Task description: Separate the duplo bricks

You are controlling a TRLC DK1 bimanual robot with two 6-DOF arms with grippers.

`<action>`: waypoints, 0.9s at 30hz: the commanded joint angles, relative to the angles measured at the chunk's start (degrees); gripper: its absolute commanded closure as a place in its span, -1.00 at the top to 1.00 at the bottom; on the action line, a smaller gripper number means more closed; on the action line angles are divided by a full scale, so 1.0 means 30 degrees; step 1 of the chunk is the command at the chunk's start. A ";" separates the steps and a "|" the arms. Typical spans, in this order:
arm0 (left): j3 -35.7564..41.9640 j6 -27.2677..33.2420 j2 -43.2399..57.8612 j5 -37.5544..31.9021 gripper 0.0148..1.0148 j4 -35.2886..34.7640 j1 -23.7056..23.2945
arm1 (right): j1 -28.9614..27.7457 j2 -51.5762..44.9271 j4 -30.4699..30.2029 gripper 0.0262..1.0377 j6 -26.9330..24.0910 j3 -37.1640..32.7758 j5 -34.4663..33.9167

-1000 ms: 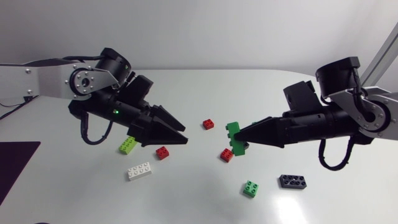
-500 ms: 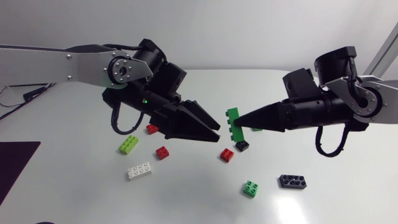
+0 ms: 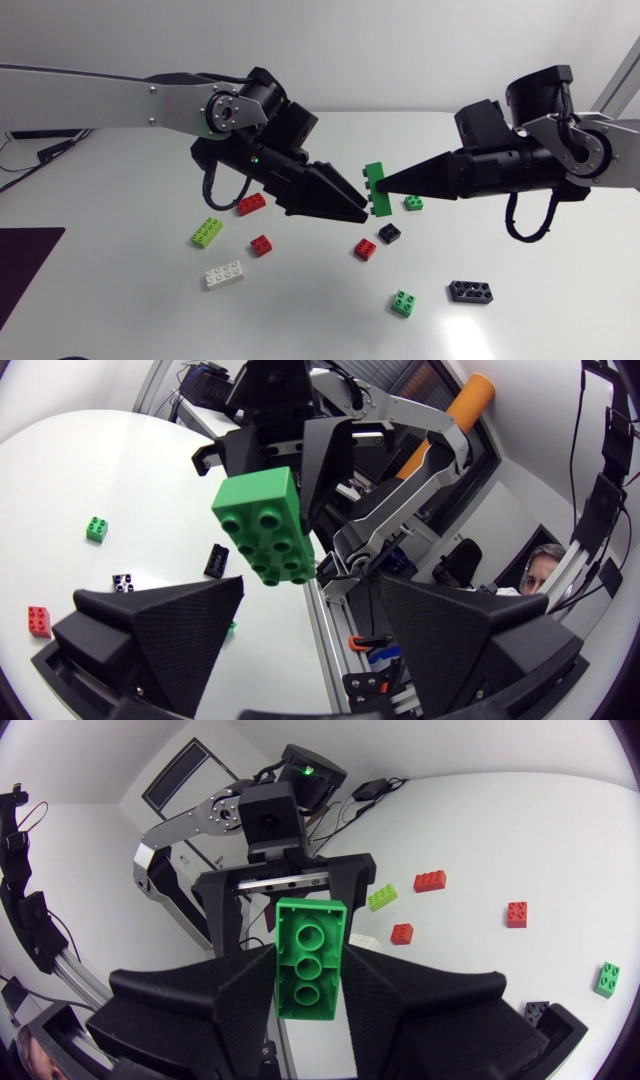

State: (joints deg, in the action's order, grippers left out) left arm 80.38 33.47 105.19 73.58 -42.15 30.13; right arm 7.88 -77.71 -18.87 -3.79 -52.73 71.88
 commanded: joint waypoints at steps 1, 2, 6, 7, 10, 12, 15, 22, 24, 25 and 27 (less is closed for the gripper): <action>0.0658 0.0385 0.0563 0.0492 0.83 -0.0188 0.0181 | 0.0010 -0.0112 0.0197 -0.34 0.0473 -0.0294 0.0270; 0.0746 0.0356 0.0651 0.0492 0.83 -0.0188 0.0240 | 0.0040 -0.0112 0.0227 -0.34 0.0473 -0.0294 0.0270; 0.1068 0.0297 0.0885 0.0492 0.83 -0.0188 0.0299 | 0.0245 -0.0112 0.0344 -0.34 0.0590 -0.0207 0.0270; 0.1127 0.0268 0.0944 0.0492 0.82 -0.0188 0.0299 | 0.0303 -0.0082 0.0402 -0.34 0.0649 -0.0148 0.0270; 0.1303 0.0268 0.1061 0.0522 0.82 -0.0188 0.0416 | 0.0450 0.0006 0.0432 -0.34 0.0707 -0.0119 0.0240; 0.1508 0.0180 0.1178 0.0522 0.73 -0.0188 0.0533 | 0.0508 0.0064 0.0520 -0.34 0.0854 -0.0119 0.0240; 0.1625 0.0151 0.1266 0.0551 0.61 -0.0188 0.0738 | 0.0625 0.0299 0.1516 -0.34 0.1733 0.0145 0.0240; 0.1918 0.0063 0.1530 0.0727 0.12 -0.0159 0.0943 | 0.0860 0.0885 0.5588 -0.34 0.5219 0.1200 0.0123; 0.1947 0.0033 0.1559 0.0727 -0.01 -0.0159 0.0914 | 0.0889 0.0943 0.5588 -0.34 0.5190 0.1317 0.0094; 0.1947 0.0033 0.1559 0.0727 -0.05 -0.0159 0.0855 | 0.0889 0.1002 0.5588 -0.34 0.5161 0.1405 0.0094; 0.1977 0.0004 0.1559 0.0756 -0.05 -0.0159 0.0797 | 0.0889 0.1090 0.5588 -0.34 0.5131 0.1493 0.0094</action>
State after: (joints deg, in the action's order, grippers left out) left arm 84.44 33.43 108.47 74.48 -42.24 32.73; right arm 10.20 -75.35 -2.94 9.69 -50.15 71.79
